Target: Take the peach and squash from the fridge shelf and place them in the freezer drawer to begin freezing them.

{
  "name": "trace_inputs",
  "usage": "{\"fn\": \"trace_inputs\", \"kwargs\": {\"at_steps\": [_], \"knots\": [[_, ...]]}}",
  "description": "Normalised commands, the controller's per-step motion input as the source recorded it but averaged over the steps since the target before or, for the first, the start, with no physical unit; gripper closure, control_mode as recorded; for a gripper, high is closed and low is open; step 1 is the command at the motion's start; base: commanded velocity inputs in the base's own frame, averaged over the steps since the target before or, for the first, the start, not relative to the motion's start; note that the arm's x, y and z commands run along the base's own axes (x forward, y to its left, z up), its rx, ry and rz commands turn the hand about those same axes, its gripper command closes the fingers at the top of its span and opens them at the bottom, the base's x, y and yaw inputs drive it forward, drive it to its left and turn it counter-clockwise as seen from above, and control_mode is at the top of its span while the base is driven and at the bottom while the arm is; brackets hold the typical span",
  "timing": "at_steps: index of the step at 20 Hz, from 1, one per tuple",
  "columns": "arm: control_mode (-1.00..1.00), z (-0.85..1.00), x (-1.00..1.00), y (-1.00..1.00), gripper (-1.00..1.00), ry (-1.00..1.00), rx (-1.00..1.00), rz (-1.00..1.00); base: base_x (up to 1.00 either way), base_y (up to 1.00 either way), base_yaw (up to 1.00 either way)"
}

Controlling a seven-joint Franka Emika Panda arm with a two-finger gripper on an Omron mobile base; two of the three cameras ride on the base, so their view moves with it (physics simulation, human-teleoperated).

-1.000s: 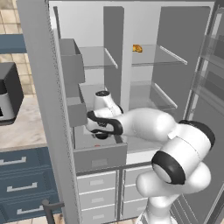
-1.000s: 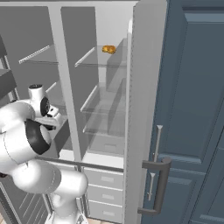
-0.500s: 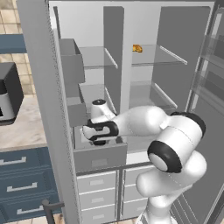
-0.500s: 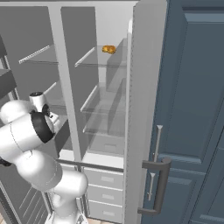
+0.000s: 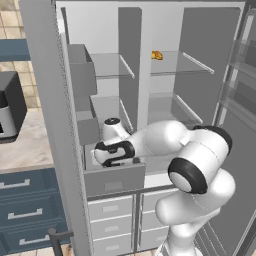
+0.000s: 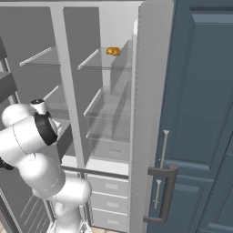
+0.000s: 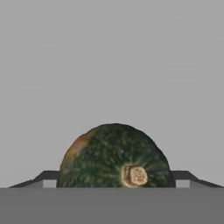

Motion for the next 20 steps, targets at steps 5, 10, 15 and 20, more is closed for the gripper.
{"fn": "trace_inputs", "kwargs": {"at_steps": [5,10,15,20], "knots": [[-1.00,0.32,-0.01,0.00,-1.00,-0.09,0.00,0.00,0.00,0.00,0.00],[-1.00,0.54,0.02,0.00,-1.00,-0.09,0.00,0.00,0.00,0.00,0.00],[-1.00,0.49,0.00,-0.16,-1.00,-0.08,0.00,0.00,0.00,0.00,0.00],[-1.00,0.24,-0.16,-0.37,-1.00,-0.08,0.02,0.00,0.00,0.00,0.00]]}}
